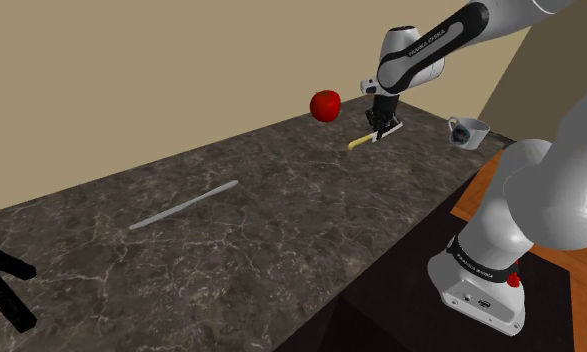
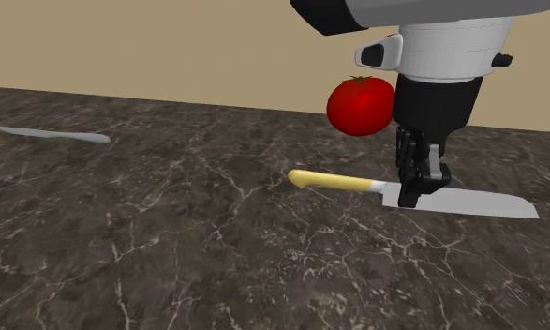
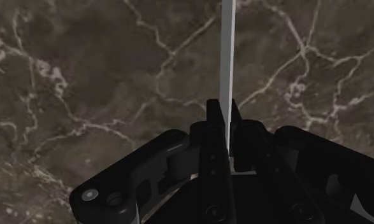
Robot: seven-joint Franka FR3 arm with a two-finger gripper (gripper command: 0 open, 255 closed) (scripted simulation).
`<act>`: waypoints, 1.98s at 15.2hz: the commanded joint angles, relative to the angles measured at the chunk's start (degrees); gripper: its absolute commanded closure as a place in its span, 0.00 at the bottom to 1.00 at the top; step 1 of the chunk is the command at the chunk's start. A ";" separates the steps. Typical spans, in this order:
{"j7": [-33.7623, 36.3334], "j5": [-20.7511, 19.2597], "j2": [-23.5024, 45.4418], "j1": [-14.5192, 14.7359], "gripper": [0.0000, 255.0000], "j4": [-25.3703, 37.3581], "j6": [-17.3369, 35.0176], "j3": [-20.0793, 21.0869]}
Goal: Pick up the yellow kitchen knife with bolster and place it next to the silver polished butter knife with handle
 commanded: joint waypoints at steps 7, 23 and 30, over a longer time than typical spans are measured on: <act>1.66 -2.53 -4.24 -0.51 1.00 1.91 -5.53 1.20; 3.14 -4.88 -11.80 -1.31 1.00 9.06 -19.46 4.86; 13.03 -5.38 -17.22 0.35 1.00 3.99 -21.54 12.42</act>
